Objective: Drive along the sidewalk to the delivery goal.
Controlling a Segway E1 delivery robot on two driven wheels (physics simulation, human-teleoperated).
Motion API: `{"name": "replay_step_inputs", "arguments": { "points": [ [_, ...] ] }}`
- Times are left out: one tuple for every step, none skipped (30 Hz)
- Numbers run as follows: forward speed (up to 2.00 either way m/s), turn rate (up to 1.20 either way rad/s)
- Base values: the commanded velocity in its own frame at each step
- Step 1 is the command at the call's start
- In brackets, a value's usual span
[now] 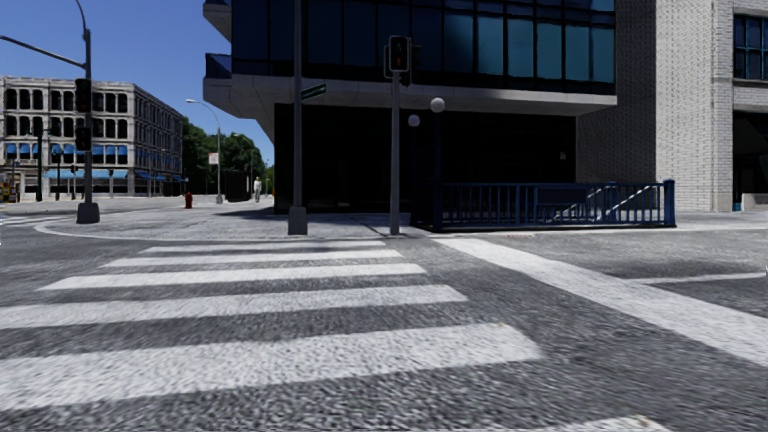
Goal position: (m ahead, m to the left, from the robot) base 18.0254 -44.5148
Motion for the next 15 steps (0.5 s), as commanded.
{"name": "replay_step_inputs", "arguments": {
  "points": [
    [1.95,0.32],
    [1.95,0.32],
    [1.95,0.32],
    [1.95,0.32],
    [1.95,0.32],
    [1.95,0.32],
    [1.95,0.32],
    [1.95,0.32],
    [1.95,0.32],
    [1.95,0.32],
    [1.95,0.32],
    [1.95,0.32],
    [1.95,0.32],
    [1.95,0.32],
    [1.95,0.32]
  ]
}}
